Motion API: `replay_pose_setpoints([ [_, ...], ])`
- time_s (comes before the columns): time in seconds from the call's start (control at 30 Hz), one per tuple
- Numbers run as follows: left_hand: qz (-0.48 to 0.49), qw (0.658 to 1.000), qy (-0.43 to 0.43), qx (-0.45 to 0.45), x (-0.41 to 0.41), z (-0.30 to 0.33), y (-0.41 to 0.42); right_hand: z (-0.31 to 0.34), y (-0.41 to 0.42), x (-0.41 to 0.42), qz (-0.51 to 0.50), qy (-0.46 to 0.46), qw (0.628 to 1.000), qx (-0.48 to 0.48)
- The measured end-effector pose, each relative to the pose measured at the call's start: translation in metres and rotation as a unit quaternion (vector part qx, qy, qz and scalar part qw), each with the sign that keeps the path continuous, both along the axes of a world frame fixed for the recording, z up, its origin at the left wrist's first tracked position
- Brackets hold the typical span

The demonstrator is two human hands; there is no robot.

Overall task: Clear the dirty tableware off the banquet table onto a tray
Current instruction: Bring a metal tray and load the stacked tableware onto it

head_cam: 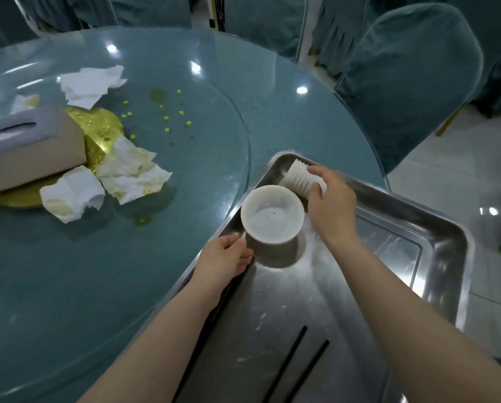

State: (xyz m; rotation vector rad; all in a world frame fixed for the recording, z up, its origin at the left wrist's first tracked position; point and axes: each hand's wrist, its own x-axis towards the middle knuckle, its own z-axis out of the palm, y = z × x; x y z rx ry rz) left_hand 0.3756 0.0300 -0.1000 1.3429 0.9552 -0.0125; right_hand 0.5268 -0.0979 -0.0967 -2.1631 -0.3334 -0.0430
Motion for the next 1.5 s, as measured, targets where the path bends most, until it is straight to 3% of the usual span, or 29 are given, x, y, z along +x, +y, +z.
replay_pose_setpoints([
  [0.17, 0.003, 0.999, -0.035, -0.036, -0.058, 0.017, 0.015, 0.013, 0.020, -0.058, 0.059, 0.048, 0.994, 0.081],
  [0.47, 0.096, 0.990, -0.097, -0.032, -0.191, 0.052, 0.062, 0.011, 0.058, -0.182, 0.192, 0.141, 0.970, 0.043],
  [0.77, 0.236, 0.963, -0.125, -0.027, -0.390, 0.060, 0.107, 0.028, 0.121, -0.359, 0.293, 0.161, 0.942, 0.031],
  [0.97, 0.344, 0.932, -0.107, -0.029, -0.515, 0.041, 0.133, 0.007, 0.171, -0.469, 0.368, 0.200, 0.907, -0.044],
  [1.07, 0.368, 0.927, -0.067, -0.012, -0.567, 0.029, 0.145, -0.013, 0.193, -0.519, 0.391, 0.227, 0.882, -0.129],
  [1.23, 0.357, 0.932, -0.023, 0.053, -0.621, 0.015, 0.167, -0.035, 0.220, -0.585, 0.393, 0.327, 0.833, -0.212],
  [1.37, 0.323, 0.924, 0.066, 0.194, -0.631, 0.004, 0.193, -0.038, 0.233, -0.600, 0.383, 0.322, 0.836, -0.224],
  [1.5, 0.237, 0.898, 0.174, 0.327, -0.624, -0.012, 0.231, -0.035, 0.232, -0.583, 0.314, 0.393, 0.839, -0.205],
])
